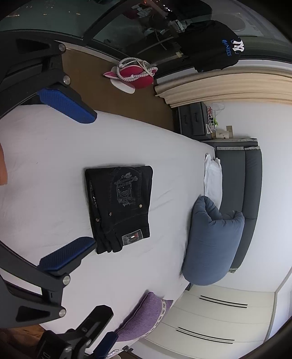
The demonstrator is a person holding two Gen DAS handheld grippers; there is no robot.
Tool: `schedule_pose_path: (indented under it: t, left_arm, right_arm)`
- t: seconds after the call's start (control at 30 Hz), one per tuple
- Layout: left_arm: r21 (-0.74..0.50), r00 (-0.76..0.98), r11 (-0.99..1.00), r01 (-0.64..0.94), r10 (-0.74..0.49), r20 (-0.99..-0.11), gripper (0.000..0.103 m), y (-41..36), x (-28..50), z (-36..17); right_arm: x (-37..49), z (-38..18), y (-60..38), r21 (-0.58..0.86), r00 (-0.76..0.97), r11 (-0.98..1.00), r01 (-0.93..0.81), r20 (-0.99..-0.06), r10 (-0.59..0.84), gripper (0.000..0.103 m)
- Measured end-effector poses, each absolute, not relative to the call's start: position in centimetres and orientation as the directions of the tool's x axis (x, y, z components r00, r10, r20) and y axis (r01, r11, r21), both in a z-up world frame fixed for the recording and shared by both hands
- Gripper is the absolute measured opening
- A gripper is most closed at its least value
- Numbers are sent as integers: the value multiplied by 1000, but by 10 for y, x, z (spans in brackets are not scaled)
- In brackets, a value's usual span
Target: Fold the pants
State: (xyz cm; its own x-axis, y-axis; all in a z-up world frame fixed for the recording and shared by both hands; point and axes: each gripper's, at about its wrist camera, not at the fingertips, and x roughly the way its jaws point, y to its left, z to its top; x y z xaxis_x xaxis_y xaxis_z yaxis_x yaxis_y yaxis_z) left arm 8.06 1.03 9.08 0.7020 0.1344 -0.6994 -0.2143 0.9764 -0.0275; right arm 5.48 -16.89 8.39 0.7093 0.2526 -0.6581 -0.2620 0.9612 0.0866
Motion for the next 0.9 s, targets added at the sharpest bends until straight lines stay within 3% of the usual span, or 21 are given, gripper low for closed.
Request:
schedule_pose_path:
  t: [0.9]
  left_arm:
    - [-25,684,971,-240,150,-714,103,18,79,87]
  right_arm:
    - [55,83,-167,71,714,969,-236,-664,222,103]
